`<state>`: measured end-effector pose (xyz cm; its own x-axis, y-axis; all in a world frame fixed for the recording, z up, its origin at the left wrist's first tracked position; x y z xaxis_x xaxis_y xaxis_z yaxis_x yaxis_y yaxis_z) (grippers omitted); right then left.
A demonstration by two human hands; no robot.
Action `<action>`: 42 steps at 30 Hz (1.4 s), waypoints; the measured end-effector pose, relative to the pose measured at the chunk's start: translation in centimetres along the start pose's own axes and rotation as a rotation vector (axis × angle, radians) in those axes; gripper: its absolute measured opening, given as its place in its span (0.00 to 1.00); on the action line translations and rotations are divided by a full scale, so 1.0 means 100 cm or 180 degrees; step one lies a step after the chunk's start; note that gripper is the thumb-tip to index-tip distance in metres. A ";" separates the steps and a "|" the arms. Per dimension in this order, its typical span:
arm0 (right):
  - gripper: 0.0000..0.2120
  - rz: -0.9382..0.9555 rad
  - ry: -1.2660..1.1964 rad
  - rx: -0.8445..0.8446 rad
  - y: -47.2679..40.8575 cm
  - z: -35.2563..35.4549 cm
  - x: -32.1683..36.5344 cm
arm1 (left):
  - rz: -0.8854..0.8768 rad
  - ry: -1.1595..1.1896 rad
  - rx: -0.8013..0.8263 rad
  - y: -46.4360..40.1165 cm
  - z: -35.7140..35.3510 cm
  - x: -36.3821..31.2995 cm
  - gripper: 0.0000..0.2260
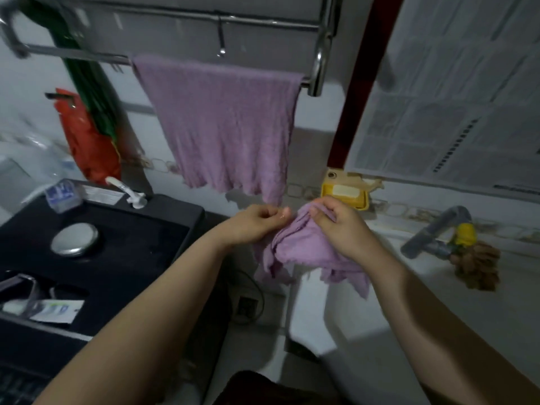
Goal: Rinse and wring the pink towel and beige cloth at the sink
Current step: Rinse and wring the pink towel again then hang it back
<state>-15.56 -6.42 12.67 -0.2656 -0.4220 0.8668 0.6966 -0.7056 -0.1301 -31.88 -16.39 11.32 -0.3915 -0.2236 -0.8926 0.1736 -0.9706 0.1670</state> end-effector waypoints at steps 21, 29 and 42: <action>0.11 -0.0218 -0.3104 0.0367 -0.044 -0.069 0.092 | 0.1025 0.1474 0.0420 0.040 0.081 0.047 0.31; 0.23 -0.1102 -0.2495 0.0358 -0.051 -0.067 0.075 | -0.0362 0.0793 -0.1429 0.038 0.127 0.038 0.10; 0.10 -0.1773 -0.3296 0.0861 -0.052 -0.100 0.046 | -0.0285 0.0593 -0.1624 0.033 0.156 0.022 0.12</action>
<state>-27.06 -10.43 12.49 0.0001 0.6463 0.7630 0.8064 -0.4513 0.3821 -46.25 -21.50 16.47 -0.2665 -0.0776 -0.9607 0.5812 -0.8081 -0.0960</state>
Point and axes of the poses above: each hand's wrist, its own y-axis away from the middle knuckle, its own z-axis out of the back of the hand, x = y × z, the point moved 2 cm from there along -y, towards the middle knuckle, and after that the axes turned 2 degrees about -y, right-handed, at the moved point
